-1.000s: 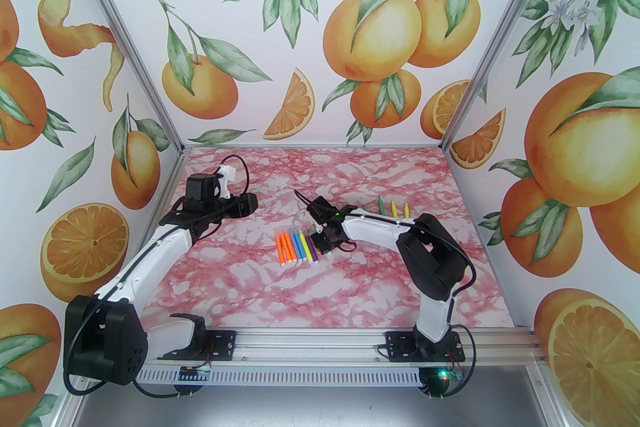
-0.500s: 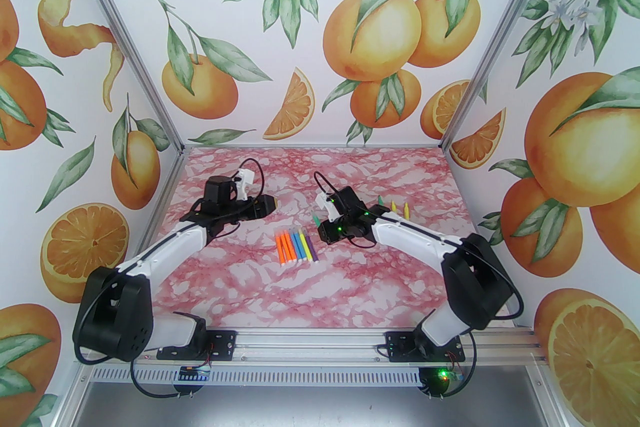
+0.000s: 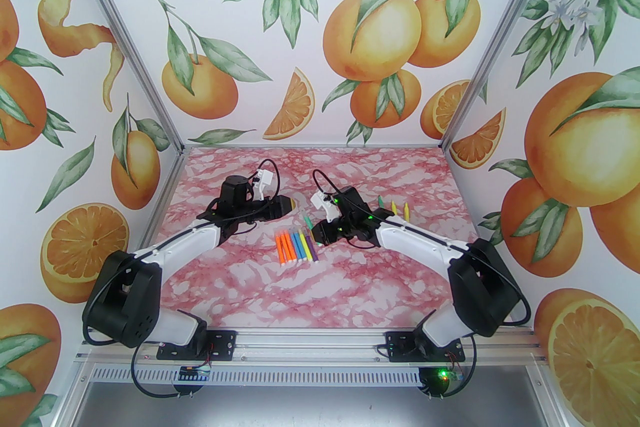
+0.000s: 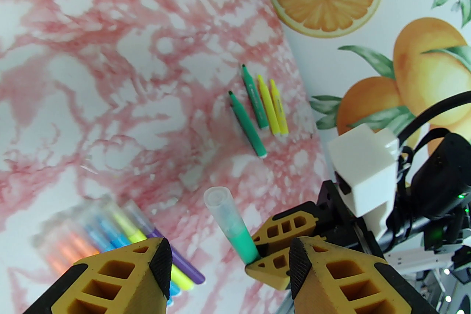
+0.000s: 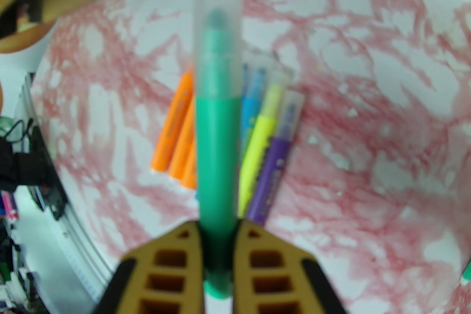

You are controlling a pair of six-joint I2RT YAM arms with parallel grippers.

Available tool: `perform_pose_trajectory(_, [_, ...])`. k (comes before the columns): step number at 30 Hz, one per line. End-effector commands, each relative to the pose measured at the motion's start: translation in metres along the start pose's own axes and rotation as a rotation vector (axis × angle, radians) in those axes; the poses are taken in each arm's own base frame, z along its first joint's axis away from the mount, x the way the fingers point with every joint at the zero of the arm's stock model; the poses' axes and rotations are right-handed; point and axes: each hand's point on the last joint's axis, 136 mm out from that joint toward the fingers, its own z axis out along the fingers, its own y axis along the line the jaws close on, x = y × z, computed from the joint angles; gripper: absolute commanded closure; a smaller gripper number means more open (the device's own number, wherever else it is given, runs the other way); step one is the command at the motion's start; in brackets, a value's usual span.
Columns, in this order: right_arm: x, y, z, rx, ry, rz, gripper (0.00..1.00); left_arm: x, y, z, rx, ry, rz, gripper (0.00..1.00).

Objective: Open the pen caps

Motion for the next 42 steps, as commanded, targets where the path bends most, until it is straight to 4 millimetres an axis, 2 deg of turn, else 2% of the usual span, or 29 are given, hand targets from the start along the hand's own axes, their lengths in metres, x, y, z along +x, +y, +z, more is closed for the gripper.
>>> perform_pose_trajectory(1, [-0.01,0.016,-0.009,-0.062,-0.049,-0.035,1.0,-0.011,-0.015,0.006,0.056,-0.012,0.014,0.46])
perform_pose_trajectory(12, [-0.012,0.022,-0.011,-0.09,-0.056,-0.047,1.0,-0.011,-0.037,0.021,0.165,0.013,0.008,0.5])
perform_pose_trajectory(19, [-0.014,0.021,-0.01,-0.085,-0.065,-0.051,1.0,-0.01,-0.038,0.023,0.171,0.02,0.0,0.62])
perform_pose_trajectory(28, [-0.018,0.019,-0.011,-0.079,-0.085,-0.05,1.0,-0.006,-0.041,0.027,0.18,0.036,0.001,0.66])
perform_pose_trajectory(33, [-0.017,0.016,-0.011,-0.069,-0.085,-0.046,1.0,-0.005,-0.043,0.03,0.19,0.043,-0.002,0.83])
perform_pose_trajectory(38, [-0.014,0.014,-0.009,-0.067,-0.076,-0.044,0.8,-0.006,-0.047,0.029,0.204,0.04,-0.005,0.97])
perform_pose_trajectory(42, [-0.012,0.015,-0.005,-0.085,-0.071,-0.04,0.71,-0.008,-0.049,0.029,0.212,0.038,-0.006,1.0])
